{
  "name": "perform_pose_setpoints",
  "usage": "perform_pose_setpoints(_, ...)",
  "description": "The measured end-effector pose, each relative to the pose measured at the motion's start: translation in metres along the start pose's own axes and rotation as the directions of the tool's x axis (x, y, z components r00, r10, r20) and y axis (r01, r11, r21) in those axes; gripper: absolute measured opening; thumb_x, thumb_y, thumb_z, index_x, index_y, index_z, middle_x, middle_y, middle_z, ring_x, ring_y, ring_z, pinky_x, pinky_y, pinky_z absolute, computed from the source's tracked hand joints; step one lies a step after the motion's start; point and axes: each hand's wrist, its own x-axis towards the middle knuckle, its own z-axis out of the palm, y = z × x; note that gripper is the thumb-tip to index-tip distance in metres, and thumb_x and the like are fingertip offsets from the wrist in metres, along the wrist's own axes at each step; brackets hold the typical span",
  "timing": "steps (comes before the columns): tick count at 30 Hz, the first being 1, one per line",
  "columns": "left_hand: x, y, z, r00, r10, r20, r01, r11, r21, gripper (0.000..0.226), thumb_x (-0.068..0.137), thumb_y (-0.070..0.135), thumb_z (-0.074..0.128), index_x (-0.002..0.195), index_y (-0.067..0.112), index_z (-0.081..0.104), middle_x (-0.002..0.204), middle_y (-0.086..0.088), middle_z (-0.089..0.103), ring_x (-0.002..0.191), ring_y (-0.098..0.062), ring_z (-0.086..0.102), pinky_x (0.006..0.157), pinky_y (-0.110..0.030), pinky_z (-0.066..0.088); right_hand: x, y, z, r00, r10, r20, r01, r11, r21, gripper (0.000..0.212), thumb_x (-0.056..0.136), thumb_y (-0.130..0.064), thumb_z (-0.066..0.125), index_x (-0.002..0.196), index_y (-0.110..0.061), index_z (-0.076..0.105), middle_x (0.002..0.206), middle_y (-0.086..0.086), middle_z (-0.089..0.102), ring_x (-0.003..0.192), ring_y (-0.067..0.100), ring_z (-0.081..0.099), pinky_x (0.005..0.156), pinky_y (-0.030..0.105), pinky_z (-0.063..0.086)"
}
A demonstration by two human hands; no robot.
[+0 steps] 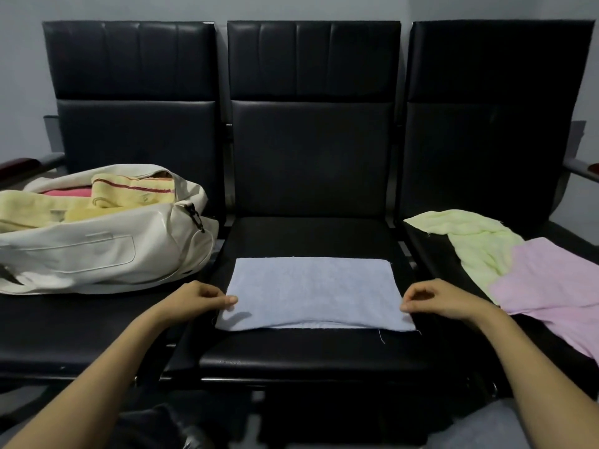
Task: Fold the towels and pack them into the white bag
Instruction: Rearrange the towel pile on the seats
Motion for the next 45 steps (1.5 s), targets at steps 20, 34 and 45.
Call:
perform_pose_setpoints(20, 0.078, 0.033, 0.02, 0.903, -0.4, -0.157, 0.351, 0.897, -0.268, 0.03, 0.081, 0.018, 0.073, 0.1, -0.001, 0.06, 0.102, -0.016, 0.061, 0.094, -0.032, 0.06, 0.07, -0.035, 0.046, 0.068, -0.066, 0.087, 0.965, 0.069, 0.255, 0.12, 0.746, -0.655, 0.06, 0.099, -0.049, 0.042, 0.152, -0.039, 0.015, 0.163, -0.006, -0.001, 0.149, 0.018, -0.004, 0.12, 0.048, 0.007)
perform_pose_setpoints(34, 0.057, 0.113, 0.055, 0.987, 0.142, -0.069, -0.156, 0.806, -0.571, 0.043, 0.088, -0.002, 0.063, 0.125, 0.02, 0.061, 0.095, 0.0, 0.059, 0.064, -0.003, 0.056, 0.051, -0.016, 0.044, 0.077, -0.087, 0.101, 0.997, -0.082, -0.01, 0.079, 0.984, -0.157, 0.034, 0.097, -0.019, 0.054, 0.13, -0.015, 0.059, 0.129, 0.001, 0.06, 0.109, 0.009, 0.056, 0.082, 0.012, 0.044)
perform_pose_setpoints(45, 0.07, 0.167, 0.124, 0.954, 0.22, 0.202, 0.002, 0.673, -0.74, 0.062, 0.09, -0.013, 0.05, 0.145, 0.01, 0.034, 0.14, -0.011, 0.048, 0.099, -0.022, 0.066, 0.081, -0.034, 0.058, 0.071, -0.063, 0.062, 0.925, 0.338, -0.175, -0.192, 0.811, 0.553, 0.032, 0.101, -0.035, 0.042, 0.098, -0.012, 0.063, 0.086, 0.009, 0.068, 0.079, 0.021, 0.067, 0.072, 0.033, 0.055)
